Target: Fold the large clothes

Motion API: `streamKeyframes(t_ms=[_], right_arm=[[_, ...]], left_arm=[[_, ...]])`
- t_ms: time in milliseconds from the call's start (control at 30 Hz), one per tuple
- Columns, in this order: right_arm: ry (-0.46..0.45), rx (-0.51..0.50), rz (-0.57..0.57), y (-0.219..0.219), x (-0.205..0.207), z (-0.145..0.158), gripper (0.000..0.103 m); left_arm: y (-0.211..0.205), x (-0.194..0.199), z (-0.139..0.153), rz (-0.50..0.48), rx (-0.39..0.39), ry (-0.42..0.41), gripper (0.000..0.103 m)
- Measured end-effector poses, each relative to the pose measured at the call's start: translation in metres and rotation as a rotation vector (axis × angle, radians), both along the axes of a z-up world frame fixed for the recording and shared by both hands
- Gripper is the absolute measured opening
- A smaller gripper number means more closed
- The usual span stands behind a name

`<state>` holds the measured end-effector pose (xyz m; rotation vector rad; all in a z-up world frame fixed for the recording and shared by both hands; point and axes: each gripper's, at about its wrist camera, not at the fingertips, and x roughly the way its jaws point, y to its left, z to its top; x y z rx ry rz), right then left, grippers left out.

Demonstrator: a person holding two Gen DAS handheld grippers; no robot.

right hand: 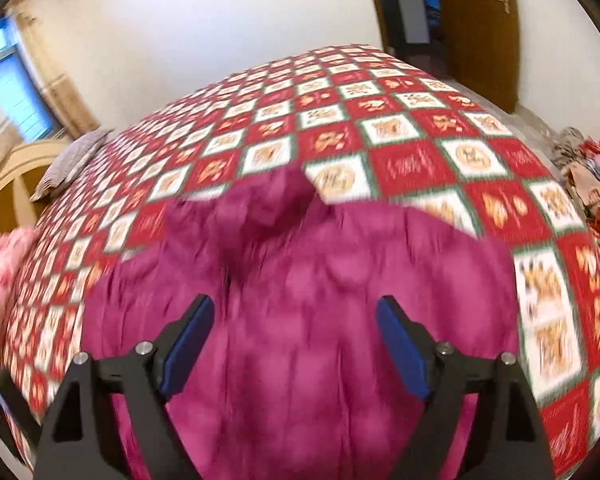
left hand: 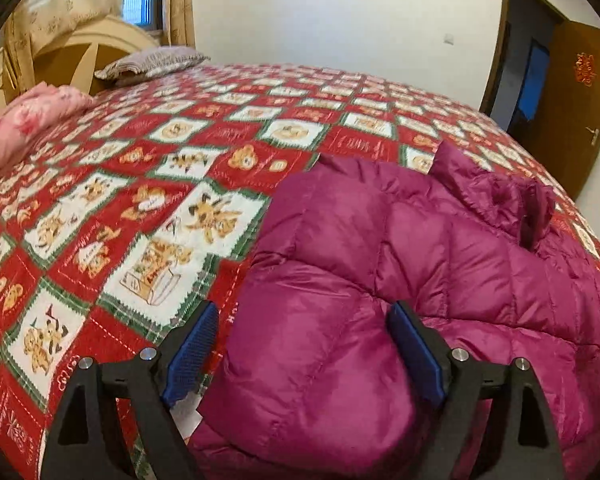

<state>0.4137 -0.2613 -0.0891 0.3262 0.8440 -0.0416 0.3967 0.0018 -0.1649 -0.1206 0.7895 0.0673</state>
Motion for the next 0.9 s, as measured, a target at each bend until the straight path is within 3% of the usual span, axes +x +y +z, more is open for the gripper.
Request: streamKeyframes(t_ms=[200,333,433,467,533,567,600,667,767,900], right_arm=[[0.108,0.123,-0.107,-0.005,0.083,-0.002,0.086],[0.241,0.082,-0.116,0.009,0.127,-0.023,0.090],[0.307,0.081,-0.114,0.012,0.135,-0.040,0.089],[0.328,0.085,-0.097,0.012,0.132,-0.045,0.084],[0.329,0.084,-0.068,0.010,0.123,-0.046,0.059],[0.321,0.073,-0.056,0.007,0.113,-0.043,0.037],[0.314,0.068,-0.049,0.004,0.106,-0.040,0.023],[0.295,0.044,-0.025,-0.007,0.085,-0.033,0.017],[0.277,0.020,-0.040,-0.024,0.059,-0.031,0.015],[0.276,0.101,-0.088,-0.046,0.043,-0.057,0.013]], left_arm=[[-0.004,-0.001,0.000,-0.013,0.016,-0.017,0.087],[-0.003,0.000,-0.003,-0.022,-0.003,-0.014,0.087],[-0.001,0.002,-0.004,-0.024,-0.022,-0.009,0.087],[0.000,0.002,-0.005,-0.026,-0.031,-0.007,0.087],[0.002,0.004,-0.006,-0.029,-0.044,-0.001,0.087],[0.003,0.005,-0.007,-0.030,-0.052,0.003,0.087],[0.003,0.005,-0.007,-0.030,-0.058,0.004,0.087],[0.003,0.005,-0.007,-0.029,-0.062,0.005,0.087],[0.003,0.005,-0.007,-0.028,-0.054,0.007,0.087],[0.001,0.005,-0.006,-0.037,-0.042,0.013,0.087]])
